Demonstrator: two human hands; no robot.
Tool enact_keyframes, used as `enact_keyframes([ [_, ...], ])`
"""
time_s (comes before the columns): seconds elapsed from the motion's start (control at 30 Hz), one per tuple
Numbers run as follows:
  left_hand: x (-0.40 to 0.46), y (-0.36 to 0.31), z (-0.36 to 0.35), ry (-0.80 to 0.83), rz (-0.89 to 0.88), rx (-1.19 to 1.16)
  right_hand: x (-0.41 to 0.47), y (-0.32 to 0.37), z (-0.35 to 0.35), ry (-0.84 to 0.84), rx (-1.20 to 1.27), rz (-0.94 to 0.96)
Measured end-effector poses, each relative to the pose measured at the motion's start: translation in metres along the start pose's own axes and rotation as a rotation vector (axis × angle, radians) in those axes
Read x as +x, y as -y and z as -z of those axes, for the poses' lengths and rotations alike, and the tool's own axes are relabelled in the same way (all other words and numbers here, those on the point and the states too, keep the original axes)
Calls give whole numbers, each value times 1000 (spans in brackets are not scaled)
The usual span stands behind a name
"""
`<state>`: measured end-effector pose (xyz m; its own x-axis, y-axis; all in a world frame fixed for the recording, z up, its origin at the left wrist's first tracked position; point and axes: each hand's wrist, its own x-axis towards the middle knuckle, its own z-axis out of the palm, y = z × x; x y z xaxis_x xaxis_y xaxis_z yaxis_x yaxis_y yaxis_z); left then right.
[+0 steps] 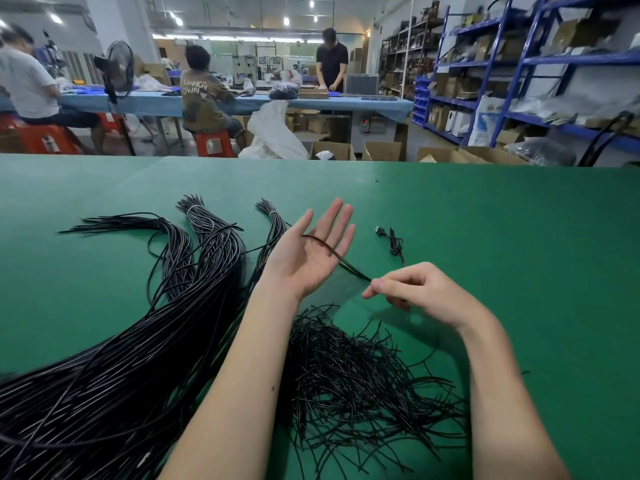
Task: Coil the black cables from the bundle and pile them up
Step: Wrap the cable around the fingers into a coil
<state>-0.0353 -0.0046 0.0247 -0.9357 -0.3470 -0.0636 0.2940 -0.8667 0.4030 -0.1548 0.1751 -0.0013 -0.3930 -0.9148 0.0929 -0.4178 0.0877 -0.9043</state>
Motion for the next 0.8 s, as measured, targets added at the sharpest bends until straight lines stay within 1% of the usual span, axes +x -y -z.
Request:
enact_keyframes([
  [0.07,3,-2,1,-4,-56,35,-4,1,6,43,-47,-34],
  [0.23,4,-2,1,108,-129,81,-11,3,15,217,-124,-131],
  [0.33,4,-2,-1,167,-160,76,-6,4,16,302,-252,-236],
  [0.43,-1,-2,-2,235,-114,173,5,6,18,287,-412,-304],
  [0.5,-6,-3,-3,327,-4,354,16,10,20,218,-562,-316],
  [0.6,-10,-3,-3,439,251,762,35,23,26,41,-699,-279],
  [0.67,-7,4,-3,394,364,1073,49,39,33,-31,-727,-222],
  [0.73,-3,12,-4,277,368,1326,60,62,37,-48,-747,-165],
  [0.77,-2,15,-4,225,340,1373,64,72,37,-49,-759,-149],
  [0.8,1,17,-3,191,302,1367,66,82,36,-51,-772,-136],
])
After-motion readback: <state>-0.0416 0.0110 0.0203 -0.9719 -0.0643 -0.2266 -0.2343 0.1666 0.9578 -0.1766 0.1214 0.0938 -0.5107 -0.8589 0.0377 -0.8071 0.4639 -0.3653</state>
